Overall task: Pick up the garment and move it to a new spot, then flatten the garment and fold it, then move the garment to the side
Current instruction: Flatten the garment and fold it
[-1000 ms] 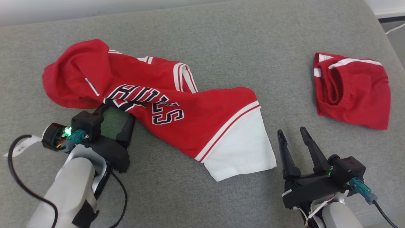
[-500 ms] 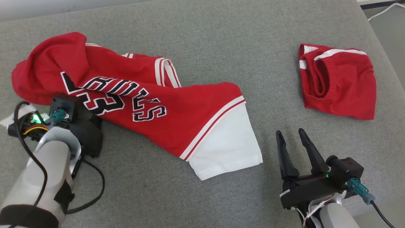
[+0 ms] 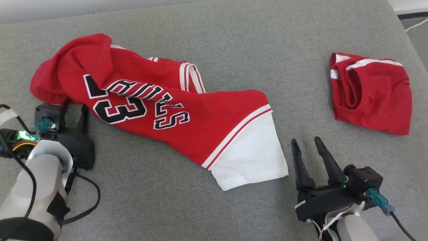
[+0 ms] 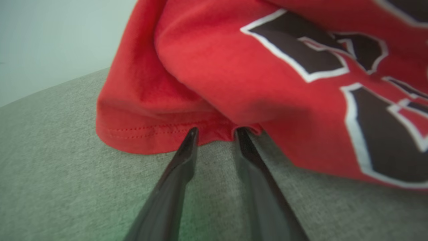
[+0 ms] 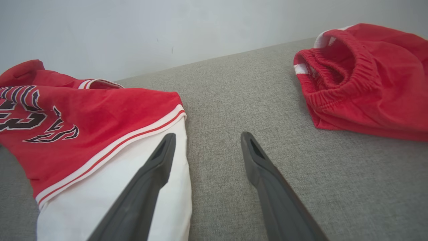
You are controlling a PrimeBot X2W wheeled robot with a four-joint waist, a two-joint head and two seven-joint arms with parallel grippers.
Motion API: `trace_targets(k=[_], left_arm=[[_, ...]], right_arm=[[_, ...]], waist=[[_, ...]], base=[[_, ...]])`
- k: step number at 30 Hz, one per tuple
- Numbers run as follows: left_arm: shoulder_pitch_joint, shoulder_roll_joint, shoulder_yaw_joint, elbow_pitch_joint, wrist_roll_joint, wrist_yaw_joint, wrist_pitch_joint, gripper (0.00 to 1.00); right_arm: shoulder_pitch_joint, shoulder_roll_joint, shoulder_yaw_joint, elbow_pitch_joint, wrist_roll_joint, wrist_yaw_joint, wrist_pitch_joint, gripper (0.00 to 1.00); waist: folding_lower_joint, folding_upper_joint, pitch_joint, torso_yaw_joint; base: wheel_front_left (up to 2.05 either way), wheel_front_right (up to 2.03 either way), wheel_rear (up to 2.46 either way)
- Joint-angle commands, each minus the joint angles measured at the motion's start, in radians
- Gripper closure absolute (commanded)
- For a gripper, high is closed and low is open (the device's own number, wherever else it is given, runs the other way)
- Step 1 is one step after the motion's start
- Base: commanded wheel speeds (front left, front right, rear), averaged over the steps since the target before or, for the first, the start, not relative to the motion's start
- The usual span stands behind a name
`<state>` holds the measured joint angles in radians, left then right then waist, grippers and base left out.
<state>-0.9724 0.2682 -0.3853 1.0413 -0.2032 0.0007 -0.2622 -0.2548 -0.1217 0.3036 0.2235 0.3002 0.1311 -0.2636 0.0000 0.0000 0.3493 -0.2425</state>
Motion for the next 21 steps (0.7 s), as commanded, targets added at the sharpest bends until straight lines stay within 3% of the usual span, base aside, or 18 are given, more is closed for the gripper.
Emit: trace_targets(k=[1,21], left_arm=[[0.022,0.001,-0.002,0.010,-0.004,-0.010,-0.002,1.00],[0.180,-0.054,0.023,-0.501,0.036,-0.042,-0.004,1.00]], right_arm=[[-0.003,-0.004,0.000,0.004,0.010,-0.001,-0.001,0.00],[0.064,-0.028,-0.022,0.024,0.028,-0.001,-0.001,0.00]], waist=[[0.0000,0.0000,-0.010,0.008],[0.0000,0.0000,-0.142,0.088]], base=[[0.00,0.00,0.00],[0.00,0.00,0.00]])
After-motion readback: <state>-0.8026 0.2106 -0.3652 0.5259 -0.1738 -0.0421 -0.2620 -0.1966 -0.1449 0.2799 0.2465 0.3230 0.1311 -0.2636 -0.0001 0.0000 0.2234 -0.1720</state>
